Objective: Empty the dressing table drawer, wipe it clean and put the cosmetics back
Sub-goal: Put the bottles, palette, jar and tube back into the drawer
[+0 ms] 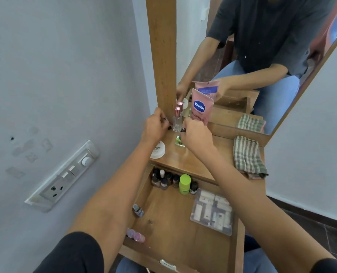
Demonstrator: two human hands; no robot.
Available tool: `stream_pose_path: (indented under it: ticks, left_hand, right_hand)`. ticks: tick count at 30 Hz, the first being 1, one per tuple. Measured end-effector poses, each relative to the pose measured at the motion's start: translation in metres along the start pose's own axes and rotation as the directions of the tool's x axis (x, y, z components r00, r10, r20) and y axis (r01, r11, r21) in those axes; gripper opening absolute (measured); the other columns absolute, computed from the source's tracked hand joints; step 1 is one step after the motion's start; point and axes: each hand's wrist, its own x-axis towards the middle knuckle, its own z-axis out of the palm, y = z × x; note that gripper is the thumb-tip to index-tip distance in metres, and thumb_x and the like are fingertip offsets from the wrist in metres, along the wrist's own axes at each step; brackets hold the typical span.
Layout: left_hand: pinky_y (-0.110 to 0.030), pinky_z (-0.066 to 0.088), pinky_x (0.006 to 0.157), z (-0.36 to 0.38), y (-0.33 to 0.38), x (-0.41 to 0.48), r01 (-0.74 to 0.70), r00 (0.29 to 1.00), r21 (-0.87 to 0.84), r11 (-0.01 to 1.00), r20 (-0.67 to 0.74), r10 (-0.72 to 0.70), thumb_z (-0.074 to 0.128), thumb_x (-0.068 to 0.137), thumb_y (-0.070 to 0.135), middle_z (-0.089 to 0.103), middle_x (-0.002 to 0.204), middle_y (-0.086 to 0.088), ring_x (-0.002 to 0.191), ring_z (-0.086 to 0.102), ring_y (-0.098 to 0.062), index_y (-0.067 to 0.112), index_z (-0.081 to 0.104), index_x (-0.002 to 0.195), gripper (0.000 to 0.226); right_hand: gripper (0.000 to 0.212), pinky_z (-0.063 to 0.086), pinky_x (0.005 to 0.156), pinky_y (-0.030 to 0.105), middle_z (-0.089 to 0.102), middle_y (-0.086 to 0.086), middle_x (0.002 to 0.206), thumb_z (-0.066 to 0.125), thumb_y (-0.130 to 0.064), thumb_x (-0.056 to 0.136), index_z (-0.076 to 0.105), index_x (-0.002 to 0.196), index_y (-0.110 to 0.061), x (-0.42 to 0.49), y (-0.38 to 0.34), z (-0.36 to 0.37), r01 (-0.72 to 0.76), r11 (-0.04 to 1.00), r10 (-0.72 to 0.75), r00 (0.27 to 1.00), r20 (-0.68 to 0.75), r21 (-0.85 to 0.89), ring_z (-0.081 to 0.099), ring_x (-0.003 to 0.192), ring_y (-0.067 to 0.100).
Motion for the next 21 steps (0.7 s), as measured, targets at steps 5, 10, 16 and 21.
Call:
stream_pose_path:
  ticks: [5, 10, 16, 21]
  left_hand:
    - [-0.035, 0.052, 0.07, -0.02, 0.012, -0.012, 0.041, 0.988, -0.166, 0.985, -0.139, -0.064, 0.053, 0.085, 0.015, 0.068, 0.082, -0.007, 0.076, 0.064, -0.021, 0.016, 0.045, 0.088, 0.009]
    - [-0.018, 0.047, 0.067, -0.048, 0.028, -0.047, 0.056, 0.964, -0.304, 0.951, -0.231, -0.131, 0.054, 0.087, 0.012, 0.067, 0.076, 0.004, 0.078, 0.066, -0.013, 0.016, 0.044, 0.091, 0.011]
    - [-0.027, 0.054, 0.075, -0.061, 0.03, -0.116, 0.075, 0.963, -0.405, 0.911, -0.207, -0.171, 0.062, 0.087, 0.019, 0.062, 0.084, 0.009, 0.086, 0.067, -0.015, 0.019, 0.049, 0.092, 0.015]
    - [-0.018, 0.05, 0.073, -0.046, 0.009, -0.186, 0.197, 0.941, -0.411, 0.89, -0.177, -0.29, 0.068, 0.086, 0.02, 0.064, 0.081, 0.021, 0.078, 0.062, 0.007, 0.018, 0.053, 0.094, 0.017]
  right_hand:
    - [0.013, 0.051, 0.067, 0.036, 0.064, 0.008, 0.082, 0.057, -0.012, 0.085, 0.046, 0.09, -0.018, -0.004, 0.002, 0.007, 0.043, 0.969, -0.066, 0.994, 0.085, 0.244, 0.061, 0.077, 0.028]
    - [0.016, 0.054, 0.068, 0.041, 0.064, 0.008, 0.082, 0.057, -0.01, 0.086, 0.043, 0.091, -0.016, -0.015, 0.005, 0.01, 0.092, 0.957, -0.111, 0.992, 0.057, 0.274, 0.062, 0.076, 0.029]
    - [0.013, 0.05, 0.062, 0.038, 0.058, -0.006, 0.077, 0.058, -0.013, 0.086, 0.046, 0.091, -0.017, -0.064, 0.005, 0.007, 0.16, 0.9, -0.096, 0.98, -0.173, 0.406, 0.056, 0.071, 0.018]
    - [0.012, 0.046, 0.061, 0.033, 0.055, -0.007, 0.068, 0.059, -0.014, 0.087, 0.049, 0.094, -0.015, -0.135, 0.007, 0.031, 0.114, 0.86, -0.048, 0.988, -0.145, 0.497, 0.056, 0.065, 0.02]
